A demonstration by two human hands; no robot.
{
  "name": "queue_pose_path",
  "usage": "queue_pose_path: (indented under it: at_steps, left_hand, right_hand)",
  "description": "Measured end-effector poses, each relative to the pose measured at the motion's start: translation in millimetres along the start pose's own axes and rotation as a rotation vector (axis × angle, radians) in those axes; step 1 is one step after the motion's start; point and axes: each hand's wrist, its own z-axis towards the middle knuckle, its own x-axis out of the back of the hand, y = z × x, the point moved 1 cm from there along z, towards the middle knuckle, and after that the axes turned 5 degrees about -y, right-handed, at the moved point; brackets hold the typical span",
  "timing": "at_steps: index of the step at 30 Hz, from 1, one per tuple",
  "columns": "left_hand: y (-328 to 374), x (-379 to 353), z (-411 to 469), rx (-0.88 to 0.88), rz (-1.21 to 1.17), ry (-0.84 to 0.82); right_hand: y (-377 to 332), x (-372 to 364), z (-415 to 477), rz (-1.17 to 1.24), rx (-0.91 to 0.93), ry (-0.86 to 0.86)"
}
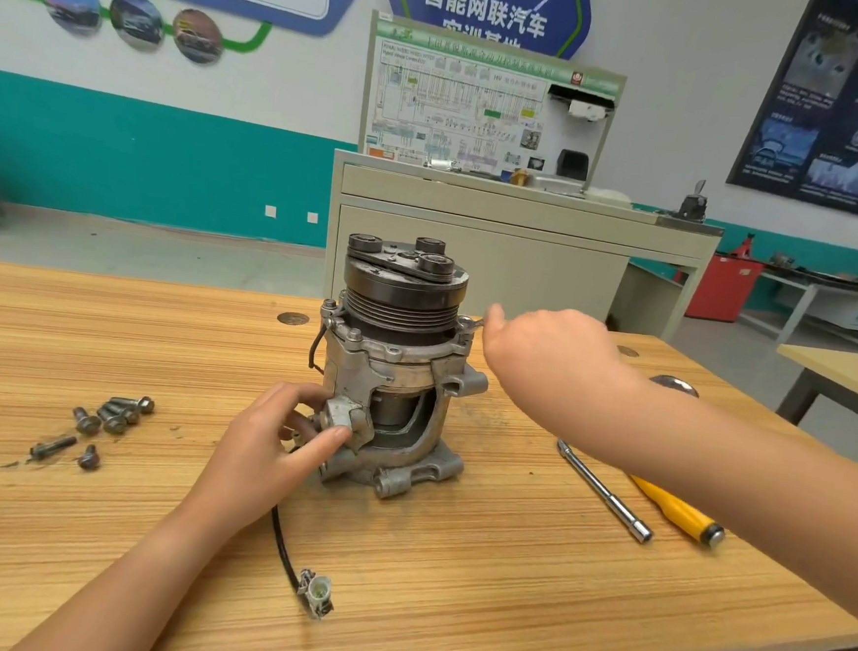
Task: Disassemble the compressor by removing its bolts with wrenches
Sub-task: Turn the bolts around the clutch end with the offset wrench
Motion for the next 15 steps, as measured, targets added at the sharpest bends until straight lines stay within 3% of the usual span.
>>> queue_pose_path:
  at_steps: [15]
  left_hand:
    - [-3.4, -2.3, 0.7, 0.001, 0.0, 0.033]
  right_hand:
    - [49.7, -31.5, 43.1, -0.067, 0.141, 0.158]
